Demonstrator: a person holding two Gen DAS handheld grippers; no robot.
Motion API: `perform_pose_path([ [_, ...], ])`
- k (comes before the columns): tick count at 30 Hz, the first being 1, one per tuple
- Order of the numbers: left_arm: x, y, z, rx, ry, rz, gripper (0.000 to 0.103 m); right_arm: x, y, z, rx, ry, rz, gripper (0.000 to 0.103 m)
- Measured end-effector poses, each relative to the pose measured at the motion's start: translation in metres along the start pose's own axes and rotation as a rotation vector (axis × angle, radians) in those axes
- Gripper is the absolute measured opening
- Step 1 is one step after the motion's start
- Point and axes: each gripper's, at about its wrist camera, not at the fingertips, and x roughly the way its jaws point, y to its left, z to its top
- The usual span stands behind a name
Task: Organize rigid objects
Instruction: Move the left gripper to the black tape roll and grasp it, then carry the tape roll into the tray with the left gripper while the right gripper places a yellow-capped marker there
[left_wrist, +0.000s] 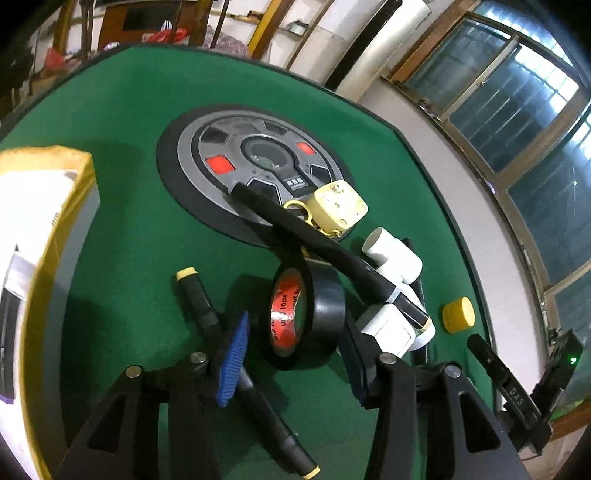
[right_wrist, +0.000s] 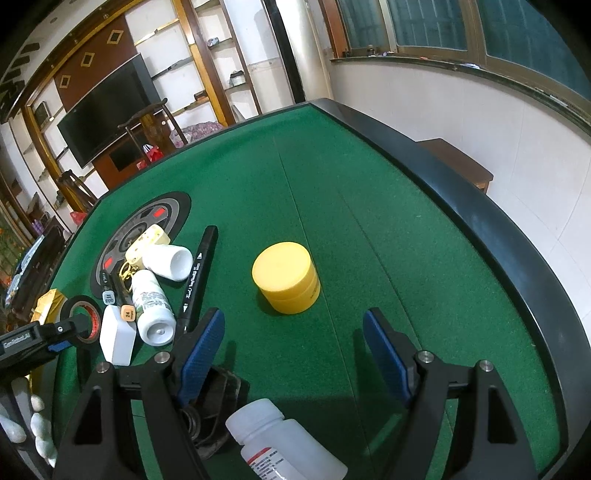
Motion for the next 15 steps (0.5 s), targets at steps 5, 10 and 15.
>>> perform_pose_path([
  [5, -0.020, -0.003, -0.002, 0.039, -0.030, -0.060, 0.017, 0.006, 0.000, 0.001, 0.000, 0.018, -0.014, 0.077],
  [10, -0.058, -0.003, -0.005, 0.049, -0.089, -0.154, 0.017, 0.006, 0.001, 0.001, 0.003, 0.012, -0.025, 0.077],
  [15, -0.096, 0.018, -0.011, 0.027, -0.141, -0.217, 0.017, -0.036, 0.029, 0.000, -0.069, -0.085, 0.001, 0.077],
])
